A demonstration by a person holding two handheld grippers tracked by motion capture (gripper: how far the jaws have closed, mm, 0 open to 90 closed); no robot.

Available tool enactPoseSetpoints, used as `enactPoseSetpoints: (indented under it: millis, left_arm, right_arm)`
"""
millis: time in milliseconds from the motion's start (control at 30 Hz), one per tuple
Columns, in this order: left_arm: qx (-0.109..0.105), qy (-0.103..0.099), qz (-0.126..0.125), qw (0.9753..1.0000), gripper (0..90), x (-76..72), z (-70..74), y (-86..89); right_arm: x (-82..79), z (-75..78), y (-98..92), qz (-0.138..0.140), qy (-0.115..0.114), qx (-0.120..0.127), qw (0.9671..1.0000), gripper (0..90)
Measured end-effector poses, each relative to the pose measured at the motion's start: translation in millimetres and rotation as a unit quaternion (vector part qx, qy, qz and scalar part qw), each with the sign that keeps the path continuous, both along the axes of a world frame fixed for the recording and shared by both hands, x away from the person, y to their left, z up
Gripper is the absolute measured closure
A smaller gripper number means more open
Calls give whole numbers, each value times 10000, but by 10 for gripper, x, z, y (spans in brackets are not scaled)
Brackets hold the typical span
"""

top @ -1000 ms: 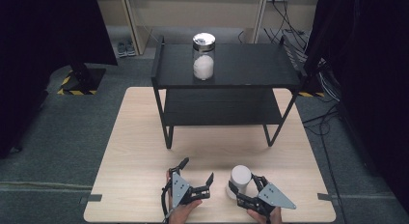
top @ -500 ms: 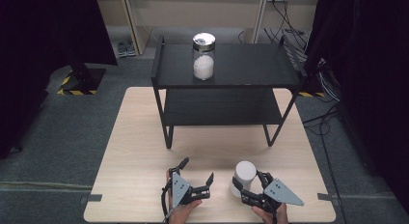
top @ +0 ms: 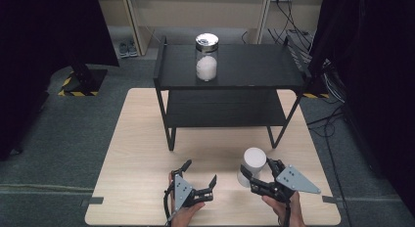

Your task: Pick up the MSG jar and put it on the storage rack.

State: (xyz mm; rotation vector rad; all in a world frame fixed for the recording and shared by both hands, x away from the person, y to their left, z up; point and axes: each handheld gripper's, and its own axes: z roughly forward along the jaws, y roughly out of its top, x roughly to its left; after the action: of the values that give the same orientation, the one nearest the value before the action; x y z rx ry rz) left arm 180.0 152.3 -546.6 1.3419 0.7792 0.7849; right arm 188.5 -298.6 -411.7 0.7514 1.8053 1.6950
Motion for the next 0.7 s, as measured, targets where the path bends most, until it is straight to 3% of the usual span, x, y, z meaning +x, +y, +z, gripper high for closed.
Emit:
enactPoseSetpoints:
  millis: [233,567,700]
  left_arm:
    - [-4,3,4,10000,2,0,0,-1]
    - [-4,2,5,10000,3,-1,0,-1]
    - [-8,1,4,10000,3,-1,-1,0]
  right_arm:
    - [100,278,44,11,-30,-145,9999,346]
    - [282,677,87,86,17,-87,9999,346]
    - [337,892,134,87,-40,-224,9997,346]
